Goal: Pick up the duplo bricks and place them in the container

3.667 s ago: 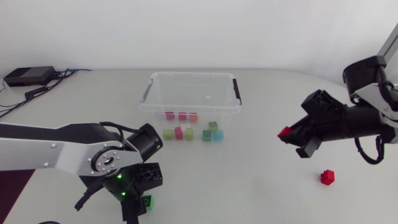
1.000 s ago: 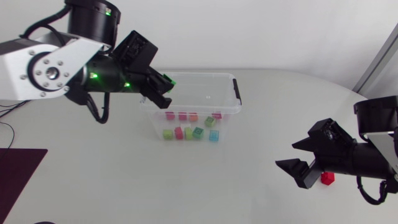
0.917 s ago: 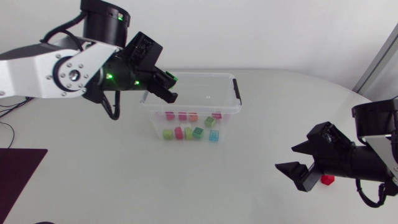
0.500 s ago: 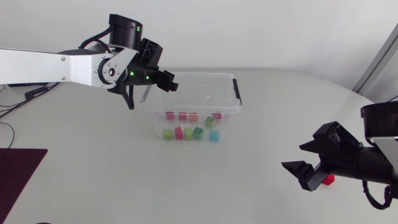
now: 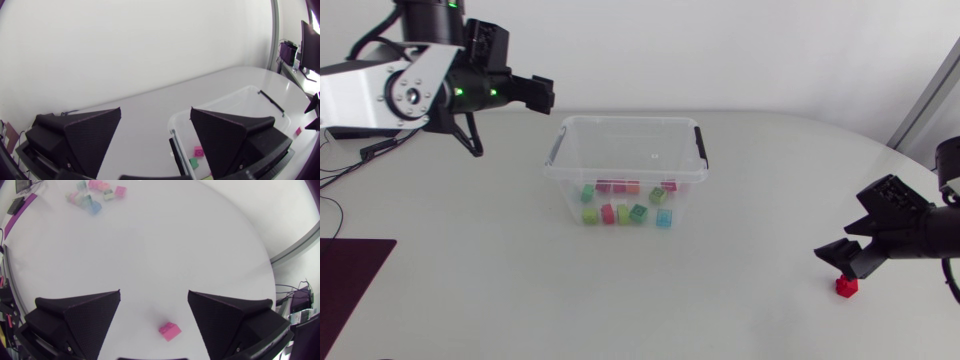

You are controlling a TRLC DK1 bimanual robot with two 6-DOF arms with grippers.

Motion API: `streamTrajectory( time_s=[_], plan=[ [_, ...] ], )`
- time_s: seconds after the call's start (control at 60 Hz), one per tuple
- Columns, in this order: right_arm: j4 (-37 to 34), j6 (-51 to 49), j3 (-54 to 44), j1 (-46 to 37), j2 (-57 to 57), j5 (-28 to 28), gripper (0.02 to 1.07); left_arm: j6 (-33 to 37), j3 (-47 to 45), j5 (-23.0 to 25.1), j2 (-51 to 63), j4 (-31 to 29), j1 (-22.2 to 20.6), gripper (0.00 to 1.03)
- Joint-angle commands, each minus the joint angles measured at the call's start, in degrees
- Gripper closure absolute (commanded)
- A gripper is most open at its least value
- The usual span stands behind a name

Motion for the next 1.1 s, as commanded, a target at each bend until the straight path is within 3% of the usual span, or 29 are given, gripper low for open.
streamTrajectory(
  time_s=[0.0, 0.033, 0.117, 0.217, 0.417, 0.55, 0.683, 0.867, 1.083],
  plan=[
    [-2.0, -3.8, 4.9, -3.2, 6.0, -0.4, 0.09, -1.0, -6.5, 0.3, -5.5, 3.9, 1.0, 0.05],
    [-2.6, -2.6, 6.3, -3.8, 7.7, 0.2, 0.09, -1.2, -9.0, 0.2, -7.6, 5.8, 1.8, 0.05],
    [-2.3, 4.1, 8.3, -4.3, 12.4, 9.1, 0.10, -1.0, -14.1, 0.2, -12.5, 7.2, 2.5, 0.05],
    [-4.6, 11.0, 9.8, -4.5, 15.1, 12.5, 0.10, -0.8, -19.6, 0.1, -17.2, 9.2, 3.7, 0.05],
    [-13.5, 24.6, 13.9, -4.6, 15.5, 12.7, 0.12, -1.5, -27.7, -0.3, -24.9, 12.2, 6.1, 0.05],
    [-14.3, 34.1, 14.0, -4.6, 16.6, 12.8, 0.12, -1.5, -32.6, -1.0, -29.8, 14.0, 6.5, 0.05],
    [-13.9, 42.1, 13.8, -4.0, 19.6, 14.9, 0.20, -1.5, -36.6, -1.0, -34.8, 14.8, 6.5, 0.05],
    [-20.0, 55.6, 14.7, -3.4, 25.2, 14.6, 0.20, -2.2, -41.3, -1.1, -42.9, 15.0, 6.7, 0.05],
    [-13.1, 58.9, 11.3, -1.4, 27.4, 15.1, 0.22, -2.4, -47.9, -1.1, -48.3, 17.7, 7.7, 0.05]
  ],
)
